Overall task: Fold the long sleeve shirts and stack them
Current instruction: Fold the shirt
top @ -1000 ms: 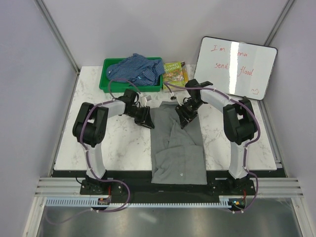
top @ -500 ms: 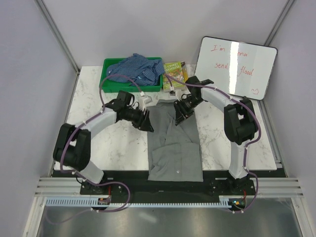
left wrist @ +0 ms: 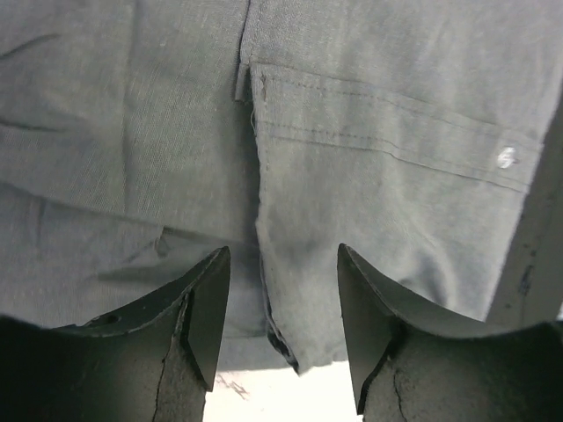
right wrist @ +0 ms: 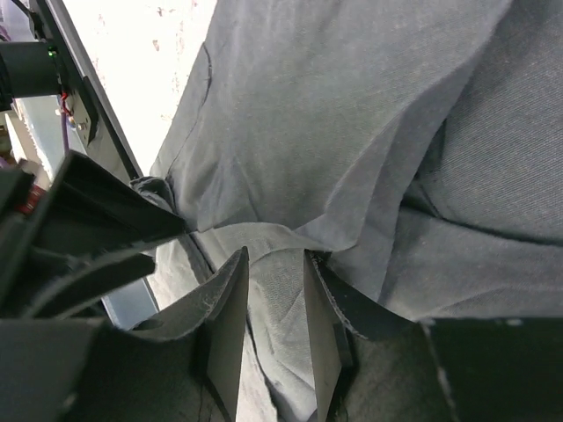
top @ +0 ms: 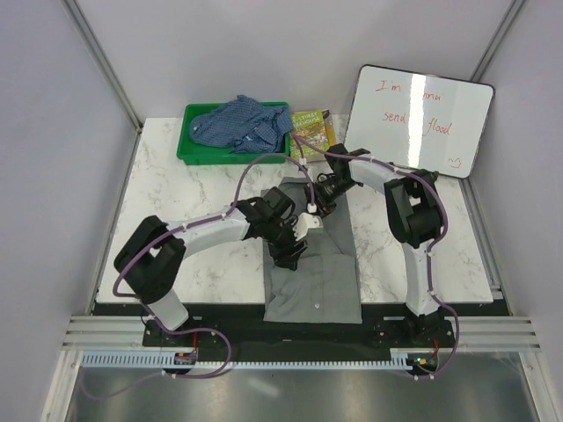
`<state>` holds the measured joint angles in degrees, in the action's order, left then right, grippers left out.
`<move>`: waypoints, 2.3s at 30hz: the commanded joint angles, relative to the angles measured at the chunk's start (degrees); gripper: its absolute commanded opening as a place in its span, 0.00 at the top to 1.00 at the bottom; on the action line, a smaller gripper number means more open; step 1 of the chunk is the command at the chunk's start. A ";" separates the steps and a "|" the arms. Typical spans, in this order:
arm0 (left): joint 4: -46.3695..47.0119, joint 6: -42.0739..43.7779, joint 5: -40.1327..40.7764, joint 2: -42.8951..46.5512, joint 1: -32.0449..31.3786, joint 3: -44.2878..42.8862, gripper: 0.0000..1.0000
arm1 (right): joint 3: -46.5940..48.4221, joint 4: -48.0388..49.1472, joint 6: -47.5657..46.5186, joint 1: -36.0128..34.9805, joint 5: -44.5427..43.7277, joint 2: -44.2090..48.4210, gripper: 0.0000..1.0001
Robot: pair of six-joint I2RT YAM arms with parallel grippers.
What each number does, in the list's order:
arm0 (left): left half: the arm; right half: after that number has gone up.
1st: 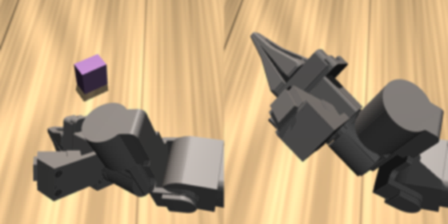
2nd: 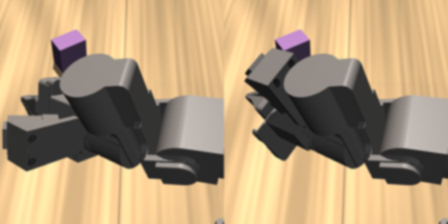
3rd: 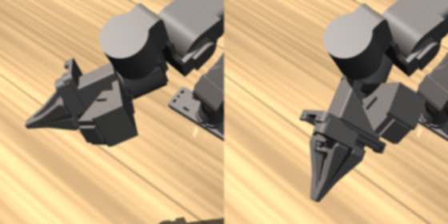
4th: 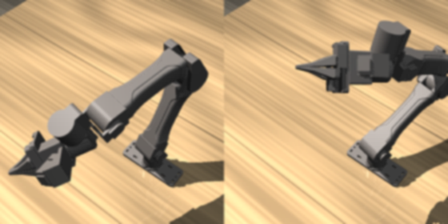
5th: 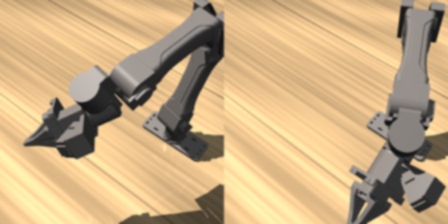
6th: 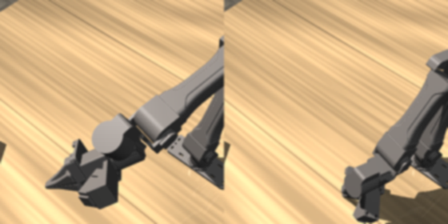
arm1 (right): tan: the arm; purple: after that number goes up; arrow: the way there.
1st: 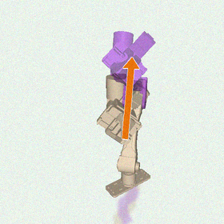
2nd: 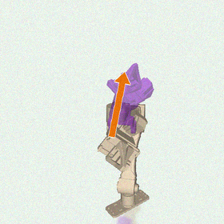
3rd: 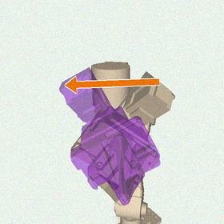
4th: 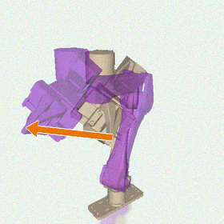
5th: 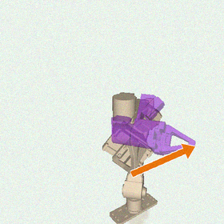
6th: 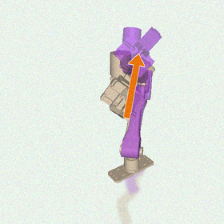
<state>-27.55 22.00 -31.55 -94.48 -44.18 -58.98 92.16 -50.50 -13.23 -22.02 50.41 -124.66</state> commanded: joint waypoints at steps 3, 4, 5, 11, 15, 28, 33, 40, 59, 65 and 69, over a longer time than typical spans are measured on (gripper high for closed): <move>2.67 6.83 5.35 -4.30 -3.80 -4.38 0.39 | -0.93 2.51 0.40 -0.22 1.71 -2.34 0.62; 2.68 6.92 5.45 -4.83 -4.07 -4.82 0.39 | -1.02 2.60 0.49 -0.30 1.62 -2.60 0.62; 2.76 6.83 5.53 -5.54 -4.59 -5.61 0.39 | -1.10 2.69 0.40 -0.30 1.71 -2.87 0.62; 2.94 7.00 5.71 -8.18 -5.65 -6.76 0.43 | -1.63 2.95 0.49 -0.30 1.97 -2.96 0.62; 1.98 7.79 6.50 -6.60 -5.56 -6.15 0.61 | -1.81 3.04 0.49 -0.30 0.83 -2.52 0.62; -2.50 11.48 9.58 -3.96 -1.78 -8.87 0.98 | -1.28 4.71 2.07 -0.30 -0.75 -2.96 0.63; -3.30 12.45 9.49 -5.98 -1.34 -10.98 0.89 | -0.93 4.80 2.07 -0.30 -0.67 -3.39 0.63; -10.67 14.04 6.33 -4.58 4.00 -11.95 0.64 | -0.75 4.62 1.90 -0.39 -1.02 -3.04 0.63; -17.54 16.32 -2.99 -3.52 8.24 -9.31 0.53 | 2.06 3.65 1.54 -2.06 -2.78 -2.17 0.63; -17.01 16.06 -1.41 -7.12 8.24 -10.28 0.54 | 2.94 3.65 1.54 -2.06 -3.39 -1.73 0.63; -17.10 15.97 -2.20 -7.22 8.24 -10.72 0.71 | 3.03 3.39 1.46 -2.15 -3.74 -1.55 0.63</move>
<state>-44.49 36.77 -31.83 -101.62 -35.81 -67.66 93.08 -47.33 -11.16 -23.88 46.76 -127.46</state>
